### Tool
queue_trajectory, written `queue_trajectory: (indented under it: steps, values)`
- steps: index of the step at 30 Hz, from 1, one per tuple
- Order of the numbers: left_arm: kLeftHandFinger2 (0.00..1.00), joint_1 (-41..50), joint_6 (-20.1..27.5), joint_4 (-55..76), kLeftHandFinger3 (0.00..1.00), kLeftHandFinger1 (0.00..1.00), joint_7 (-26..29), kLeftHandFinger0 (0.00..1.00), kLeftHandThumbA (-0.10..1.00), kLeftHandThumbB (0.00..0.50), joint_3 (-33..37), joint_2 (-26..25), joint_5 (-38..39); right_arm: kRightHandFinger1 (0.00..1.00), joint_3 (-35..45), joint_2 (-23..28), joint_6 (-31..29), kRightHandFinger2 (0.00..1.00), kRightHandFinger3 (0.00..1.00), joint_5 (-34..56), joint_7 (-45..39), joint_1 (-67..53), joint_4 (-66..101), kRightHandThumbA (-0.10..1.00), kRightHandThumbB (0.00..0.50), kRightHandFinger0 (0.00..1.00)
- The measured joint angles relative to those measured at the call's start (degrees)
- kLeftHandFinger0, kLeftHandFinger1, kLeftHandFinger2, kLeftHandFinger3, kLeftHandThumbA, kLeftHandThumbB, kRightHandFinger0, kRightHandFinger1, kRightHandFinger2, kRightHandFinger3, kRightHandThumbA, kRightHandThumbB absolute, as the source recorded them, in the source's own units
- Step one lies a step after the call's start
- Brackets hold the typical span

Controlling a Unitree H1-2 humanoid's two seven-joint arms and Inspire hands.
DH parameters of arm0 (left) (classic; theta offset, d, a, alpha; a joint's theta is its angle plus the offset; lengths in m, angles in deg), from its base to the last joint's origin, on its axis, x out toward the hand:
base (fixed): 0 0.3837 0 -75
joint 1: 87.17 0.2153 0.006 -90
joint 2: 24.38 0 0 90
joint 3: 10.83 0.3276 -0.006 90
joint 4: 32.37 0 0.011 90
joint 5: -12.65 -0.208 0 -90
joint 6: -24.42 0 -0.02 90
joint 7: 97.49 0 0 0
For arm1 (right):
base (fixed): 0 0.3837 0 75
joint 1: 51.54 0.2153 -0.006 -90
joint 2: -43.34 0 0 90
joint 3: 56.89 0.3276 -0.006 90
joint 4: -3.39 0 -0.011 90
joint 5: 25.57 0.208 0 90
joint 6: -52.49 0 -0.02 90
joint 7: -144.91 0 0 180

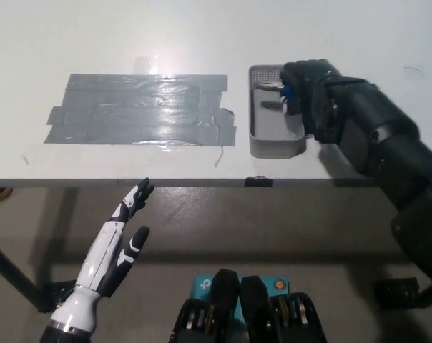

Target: The robot picks the blue plier placed on top of the container and places it on the grey area of the table

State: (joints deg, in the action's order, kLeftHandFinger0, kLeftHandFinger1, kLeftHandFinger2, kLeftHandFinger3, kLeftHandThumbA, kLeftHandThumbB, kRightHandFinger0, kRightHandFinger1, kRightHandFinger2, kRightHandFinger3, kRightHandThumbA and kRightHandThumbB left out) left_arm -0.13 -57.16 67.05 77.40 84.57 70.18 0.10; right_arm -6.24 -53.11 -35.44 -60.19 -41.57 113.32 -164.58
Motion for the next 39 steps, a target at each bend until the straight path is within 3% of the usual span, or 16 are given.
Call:
queue_trajectory:
  steps: [2, 3, 6, 8, 10, 12, 24, 26, 30, 31, 32, 33, 35, 36, 37, 39]
  values:
    - [1.00, -0.48, -0.01, -0.02, 1.00, 1.00, -0.15, 1.00, 1.00, 0.064, 0.07, 0.00, -0.01, 0.43, 0.55, -0.06, -0.40, 0.69, 0.58, 0.08, 0.01, 0.13, 0.24, -0.10, 0.201, 0.08]
    - [1.00, -0.78, -0.01, -0.02, 1.00, 1.00, -0.28, 1.00, 1.00, 0.056, 0.05, 0.00, -0.03, 0.42, 0.81, -0.05, -0.44, 0.67, 0.44, 0.07, 0.01, 0.39, 0.24, -0.10, 0.197, 0.06]
    - [1.00, -0.86, -0.01, -0.11, 1.00, 1.00, -0.41, 1.00, 1.00, 0.047, 0.01, 0.00, -0.01, 0.55, 1.29, 0.20, -0.48, 0.86, 0.33, -0.02, 0.11, 2.62, 0.24, -0.10, 0.228, 0.03]
    - [1.00, -0.88, -0.03, -0.11, 1.00, 1.00, -0.46, 1.00, 1.00, 0.049, -0.01, 0.00, 0.00, 0.69, 1.67, 0.45, -0.54, 0.99, 0.50, -0.02, 0.16, 3.98, 0.34, -0.10, 0.221, 0.13]
    - [1.00, -0.94, -0.05, -0.11, 1.00, 1.00, -0.53, 1.00, 1.00, 0.052, 0.00, 0.00, 0.05, 0.73, 2.27, 0.82, -0.58, 0.99, 0.81, -0.05, 0.45, 5.67, 1.16, -0.10, 0.201, 0.19]
    - [1.00, -1.06, -0.06, -0.11, 1.00, 1.00, -0.54, 1.00, 1.00, 0.059, 0.01, 0.00, 0.06, 0.74, 3.03, 1.21, -0.71, 1.00, 0.88, -0.05, 0.72, 7.41, 2.17, -0.10, 0.194, 0.21]
    - [1.00, -1.44, -0.10, -0.14, 1.00, 1.00, -0.54, 1.00, 1.00, 0.067, 0.01, 0.00, 0.81, 0.59, 4.21, 0.63, -3.08, 0.91, 0.77, -0.46, 2.42, 10.23, 3.37, -0.10, 0.268, 0.14]
    - [1.00, -1.47, -0.09, -0.15, 1.00, 1.00, -0.54, 1.00, 1.00, 0.072, 0.01, 0.00, 0.80, 0.53, 4.41, -0.35, -3.15, 0.83, 0.65, -0.45, 2.81, 10.21, 3.17, -0.10, 0.290, 0.13]
    - [1.00, -1.48, -0.09, -0.21, 1.00, 1.00, -0.54, 1.00, 1.00, 0.073, 0.03, 0.01, 0.79, 0.54, 5.12, -3.67, -3.32, 0.86, 0.66, -0.31, 3.72, 9.74, 2.36, -0.10, 0.260, 0.11]
    - [1.00, -1.47, -0.09, -0.21, 1.00, 1.00, -0.54, 1.00, 1.00, 0.078, 0.04, 0.01, 0.79, 0.93, 5.56, -4.78, -3.32, 1.00, 0.71, -0.20, 3.98, 9.54, 2.11, -0.10, 0.257, 0.49]
    - [1.00, -1.47, -0.09, -0.22, 1.00, 1.00, -0.53, 1.00, 1.00, 0.079, 0.04, 0.01, 0.80, 0.98, 5.92, -5.68, -3.32, 1.00, 0.68, -0.09, 4.21, 9.34, 1.97, -0.10, 0.248, 0.71]
    - [1.00, -1.44, -0.09, -0.24, 1.00, 1.00, -0.54, 1.00, 1.00, 0.074, 0.04, 0.01, 0.81, 0.78, 6.22, -6.61, -3.31, 0.81, 0.59, 0.00, 4.37, 9.14, 1.88, -0.10, 0.234, 0.69]
    - [1.00, -1.41, -0.09, -0.25, 1.00, 1.00, -0.53, 1.00, 1.00, 0.075, 0.12, 0.01, 0.80, 0.44, 6.66, -8.65, -3.35, 0.60, 0.49, 0.20, 4.49, 8.59, 1.80, -0.10, 0.238, 0.21]
    - [1.00, -1.38, -0.09, -0.25, 1.00, 1.00, -0.53, 1.00, 1.00, 0.077, 0.16, 0.02, 0.80, 0.32, 6.84, -9.80, -3.42, 0.64, 0.46, 0.28, 4.68, 8.35, 1.59, -0.10, 0.235, 0.01]
    - [1.00, -1.36, -0.10, -0.24, 1.00, 1.00, -0.53, 1.00, 1.00, 0.077, 0.24, 0.02, 0.79, 0.38, 6.93, -10.98, -3.53, 0.77, 0.57, 0.30, 5.06, 8.06, 1.38, -0.10, 0.235, 0.00]
    - [1.00, -1.33, -0.12, -0.24, 1.00, 1.00, -0.54, 1.00, 1.00, 0.079, 0.42, 0.06, 0.77, 0.45, 6.94, -13.30, -3.89, 0.86, 0.73, 0.30, 5.97, 7.41, 0.67, -0.10, 0.231, 0.00]
